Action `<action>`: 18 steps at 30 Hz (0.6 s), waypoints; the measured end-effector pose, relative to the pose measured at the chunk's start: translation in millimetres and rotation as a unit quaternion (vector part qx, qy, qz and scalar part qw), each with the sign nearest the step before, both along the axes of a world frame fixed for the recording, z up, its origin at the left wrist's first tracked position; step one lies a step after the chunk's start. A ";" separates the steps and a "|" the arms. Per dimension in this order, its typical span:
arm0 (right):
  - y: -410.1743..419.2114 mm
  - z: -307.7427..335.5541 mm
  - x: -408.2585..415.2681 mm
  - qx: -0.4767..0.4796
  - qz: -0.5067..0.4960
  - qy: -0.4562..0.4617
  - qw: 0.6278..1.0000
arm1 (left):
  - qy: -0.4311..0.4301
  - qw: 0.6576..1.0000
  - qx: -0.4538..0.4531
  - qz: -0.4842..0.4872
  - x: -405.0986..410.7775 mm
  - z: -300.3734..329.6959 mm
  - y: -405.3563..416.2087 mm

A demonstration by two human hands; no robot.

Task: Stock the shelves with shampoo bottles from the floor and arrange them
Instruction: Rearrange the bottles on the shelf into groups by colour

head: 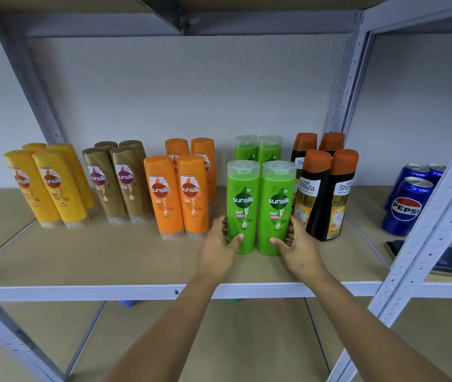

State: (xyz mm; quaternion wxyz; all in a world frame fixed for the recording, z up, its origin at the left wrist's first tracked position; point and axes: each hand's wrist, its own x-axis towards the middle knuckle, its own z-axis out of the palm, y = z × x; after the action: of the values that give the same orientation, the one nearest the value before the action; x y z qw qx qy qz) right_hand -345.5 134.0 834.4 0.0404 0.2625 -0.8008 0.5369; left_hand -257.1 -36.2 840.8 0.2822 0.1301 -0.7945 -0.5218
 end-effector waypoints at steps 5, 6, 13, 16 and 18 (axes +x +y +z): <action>-4.5 2.1 -5.9 0.008 -0.010 0.005 1.000 | 0.002 1.000 0.001 -0.001 -8.3 -0.5 -4.5; -5.4 2.1 -7.2 0.010 -0.011 0.007 1.000 | 0.003 1.000 -0.001 0.000 -9.9 -0.6 -5.6; -9.8 4.2 -15.6 0.025 -0.022 0.015 0.999 | 0.004 1.000 -0.009 0.004 -19.3 0.6 -11.5; -12.4 5.7 -19.7 0.035 -0.023 0.010 0.999 | -0.001 1.000 -0.012 0.005 -23.1 1.2 -13.7; -14.0 6.3 -22.5 0.036 -0.022 0.013 0.999 | -0.001 1.000 -0.012 0.004 -25.2 1.7 -14.8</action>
State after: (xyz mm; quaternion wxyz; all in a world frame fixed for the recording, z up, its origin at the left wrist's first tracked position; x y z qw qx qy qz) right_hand -368.1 120.0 840.7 0.0530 0.2525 -0.8246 0.5034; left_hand -282.3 -51.0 842.5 0.2848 0.1307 -0.8004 -0.5110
